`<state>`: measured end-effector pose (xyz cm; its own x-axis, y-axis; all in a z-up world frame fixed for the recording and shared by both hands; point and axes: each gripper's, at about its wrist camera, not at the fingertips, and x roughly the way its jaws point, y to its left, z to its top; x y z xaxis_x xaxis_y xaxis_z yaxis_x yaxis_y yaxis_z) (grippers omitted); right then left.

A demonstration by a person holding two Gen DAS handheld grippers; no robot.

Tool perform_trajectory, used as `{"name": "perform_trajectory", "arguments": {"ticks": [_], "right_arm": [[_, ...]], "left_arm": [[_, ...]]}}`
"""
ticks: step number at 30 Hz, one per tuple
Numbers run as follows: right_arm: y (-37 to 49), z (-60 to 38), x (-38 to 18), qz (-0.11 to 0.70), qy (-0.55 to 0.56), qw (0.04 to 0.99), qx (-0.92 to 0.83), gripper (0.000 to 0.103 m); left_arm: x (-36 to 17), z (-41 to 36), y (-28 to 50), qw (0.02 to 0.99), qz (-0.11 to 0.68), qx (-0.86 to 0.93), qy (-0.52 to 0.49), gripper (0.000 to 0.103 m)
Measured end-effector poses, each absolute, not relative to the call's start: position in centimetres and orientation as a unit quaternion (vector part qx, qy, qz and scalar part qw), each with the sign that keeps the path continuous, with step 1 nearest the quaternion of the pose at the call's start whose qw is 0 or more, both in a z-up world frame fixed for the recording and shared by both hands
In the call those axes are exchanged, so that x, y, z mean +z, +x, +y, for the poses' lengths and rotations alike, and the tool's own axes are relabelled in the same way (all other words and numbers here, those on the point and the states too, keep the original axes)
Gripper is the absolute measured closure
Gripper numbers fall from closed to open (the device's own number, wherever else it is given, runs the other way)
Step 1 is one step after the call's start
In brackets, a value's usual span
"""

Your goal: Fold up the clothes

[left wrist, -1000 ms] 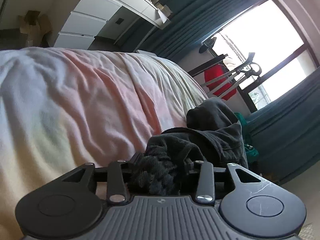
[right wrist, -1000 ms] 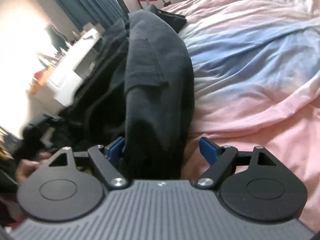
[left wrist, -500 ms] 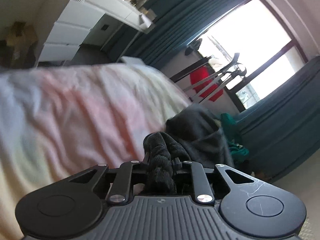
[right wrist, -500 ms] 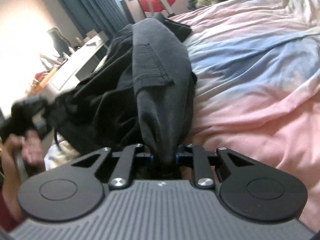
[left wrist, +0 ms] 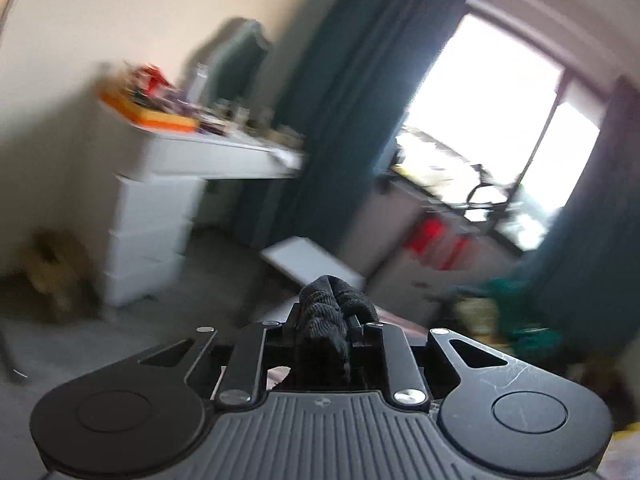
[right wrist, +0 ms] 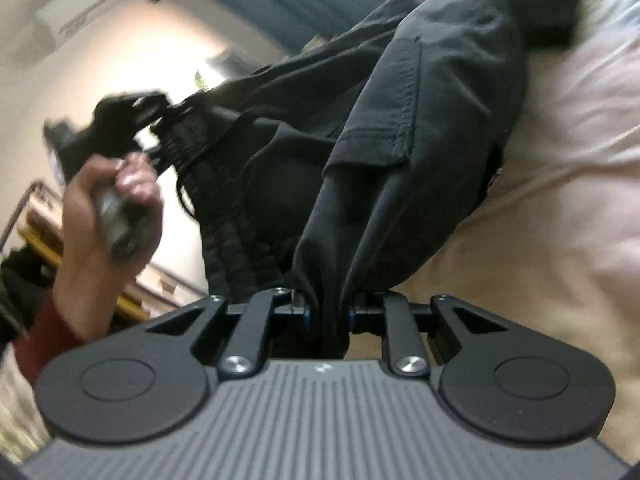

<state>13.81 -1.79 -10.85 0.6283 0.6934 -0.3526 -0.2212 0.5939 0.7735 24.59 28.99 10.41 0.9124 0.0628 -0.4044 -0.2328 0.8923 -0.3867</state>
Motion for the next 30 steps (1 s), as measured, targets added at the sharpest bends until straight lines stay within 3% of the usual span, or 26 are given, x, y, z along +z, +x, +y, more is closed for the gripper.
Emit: {"name": "perform_trajectory", "arguments": {"ticks": [5, 9, 11, 12, 13, 14, 16, 22, 30], "right_arm": [[16.2, 1.8, -14.5, 0.382, 0.313, 0.829, 0.26, 0.083], [16.8, 1.3, -14.7, 0.393, 0.312, 0.822, 0.269, 0.081], [16.9, 1.3, -14.4, 0.396, 0.293, 0.825, 0.278, 0.07], [16.7, 1.5, -13.9, 0.393, 0.273, 0.833, 0.278, 0.065], [16.4, 1.5, -13.3, 0.386, 0.253, 0.843, 0.277, 0.05], [16.0, 1.4, -12.7, 0.376, 0.238, 0.851, 0.28, 0.036], [15.2, 0.9, -11.6, 0.355, 0.221, 0.86, 0.291, 0.03], [12.1, -1.4, -7.4, 0.303, 0.157, 0.899, 0.276, 0.029], [7.5, -10.6, -3.2, 0.23, 0.108, 0.943, 0.217, 0.029]], "left_arm": [[4.1, 32.0, 26.7, 0.936, 0.265, 0.122, -0.199, 0.083], [1.6, 32.7, 25.9, 0.935, 0.275, 0.128, -0.185, 0.077], [2.6, 32.3, 24.6, 0.94, 0.265, 0.128, -0.172, 0.065], [3.1, 32.1, 23.9, 0.943, 0.26, 0.128, -0.165, 0.052], [3.6, 31.9, 23.3, 0.945, 0.255, 0.128, -0.158, 0.04], [4.1, 31.7, 22.6, 0.948, 0.25, 0.128, -0.152, 0.034], [5.0, 31.3, 21.4, 0.952, 0.24, 0.128, -0.138, 0.015], [7.9, 26.0, 16.0, 0.969, 0.205, 0.093, -0.106, 0.007], [10.6, 14.8, 7.8, 0.983, 0.163, 0.014, -0.078, 0.005]]}}
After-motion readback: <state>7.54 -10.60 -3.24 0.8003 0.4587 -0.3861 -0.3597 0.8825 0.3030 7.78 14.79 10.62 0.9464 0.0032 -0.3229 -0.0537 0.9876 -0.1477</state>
